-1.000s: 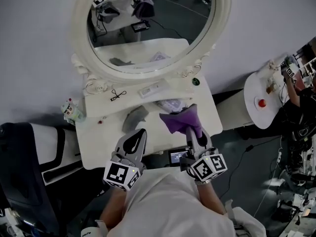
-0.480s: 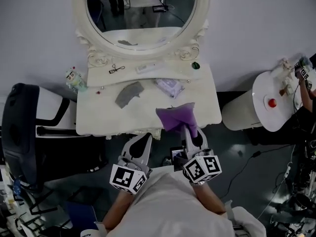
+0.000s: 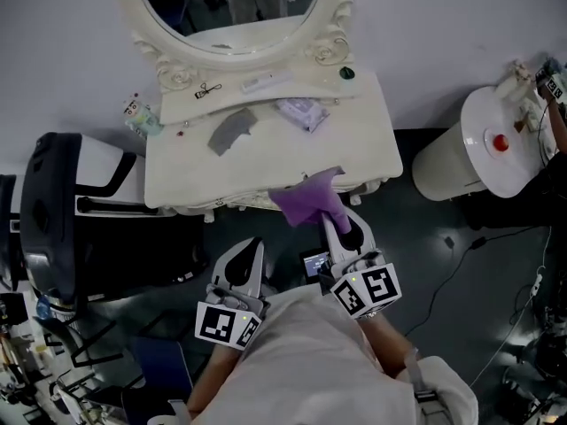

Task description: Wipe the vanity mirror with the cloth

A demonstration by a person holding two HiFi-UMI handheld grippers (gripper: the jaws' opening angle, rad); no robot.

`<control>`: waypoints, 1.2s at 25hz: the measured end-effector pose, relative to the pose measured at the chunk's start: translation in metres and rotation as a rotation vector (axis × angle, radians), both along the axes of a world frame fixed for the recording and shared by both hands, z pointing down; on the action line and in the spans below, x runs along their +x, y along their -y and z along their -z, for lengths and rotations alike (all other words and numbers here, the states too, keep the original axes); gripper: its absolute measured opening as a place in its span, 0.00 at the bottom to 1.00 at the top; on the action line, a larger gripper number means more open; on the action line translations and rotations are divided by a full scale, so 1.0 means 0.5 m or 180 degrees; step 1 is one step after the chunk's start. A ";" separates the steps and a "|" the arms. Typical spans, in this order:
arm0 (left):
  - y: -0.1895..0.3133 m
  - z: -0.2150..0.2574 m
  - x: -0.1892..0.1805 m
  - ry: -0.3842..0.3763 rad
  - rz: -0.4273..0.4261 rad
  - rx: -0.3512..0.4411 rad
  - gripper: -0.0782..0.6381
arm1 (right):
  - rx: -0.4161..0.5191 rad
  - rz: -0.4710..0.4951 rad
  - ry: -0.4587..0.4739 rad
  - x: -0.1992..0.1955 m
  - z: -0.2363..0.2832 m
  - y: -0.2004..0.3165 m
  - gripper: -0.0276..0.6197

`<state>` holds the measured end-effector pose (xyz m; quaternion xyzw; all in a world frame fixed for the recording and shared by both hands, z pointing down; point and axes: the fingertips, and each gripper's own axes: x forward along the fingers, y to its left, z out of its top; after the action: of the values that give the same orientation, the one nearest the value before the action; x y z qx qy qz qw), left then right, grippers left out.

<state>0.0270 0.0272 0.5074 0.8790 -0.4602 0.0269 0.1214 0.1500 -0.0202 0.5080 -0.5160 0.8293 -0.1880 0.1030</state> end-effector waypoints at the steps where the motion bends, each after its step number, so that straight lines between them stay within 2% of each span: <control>1: -0.010 -0.001 -0.002 -0.0016 -0.0057 0.0005 0.11 | 0.0041 -0.0018 -0.0021 -0.006 0.006 -0.018 0.13; 5: -0.066 -0.001 -0.027 -0.0084 -0.0251 0.0073 0.11 | 0.0087 -0.0308 -0.0081 -0.028 0.018 -0.092 0.13; 10: -0.165 0.013 -0.125 -0.0101 -0.0454 0.0156 0.11 | -0.0083 -0.0763 0.0016 -0.111 0.014 -0.212 0.13; 15: -0.227 -0.004 -0.206 -0.0290 -0.0572 0.0075 0.11 | -0.0165 -0.0804 -0.0371 -0.215 0.001 -0.339 0.13; 18: -0.269 -0.013 -0.222 -0.0375 -0.0630 0.0079 0.11 | -0.0237 -0.0868 -0.0491 -0.232 -0.007 -0.407 0.13; 21: -0.309 -0.019 -0.234 -0.0376 -0.0644 0.0127 0.11 | -0.0188 -0.0870 -0.0579 -0.238 -0.009 -0.453 0.13; 24: -0.346 -0.012 -0.235 -0.0359 -0.0538 0.0217 0.11 | -0.0141 -0.0770 -0.0595 -0.227 -0.006 -0.476 0.13; 30: -0.421 0.009 -0.219 -0.0315 -0.0062 0.0306 0.11 | -0.0068 -0.0513 -0.0480 -0.172 0.004 -0.540 0.13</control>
<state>-0.0824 0.2376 0.5031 0.8886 -0.4458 -0.0376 0.1014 0.0640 0.2499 0.5060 -0.5948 0.7884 -0.1486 0.0496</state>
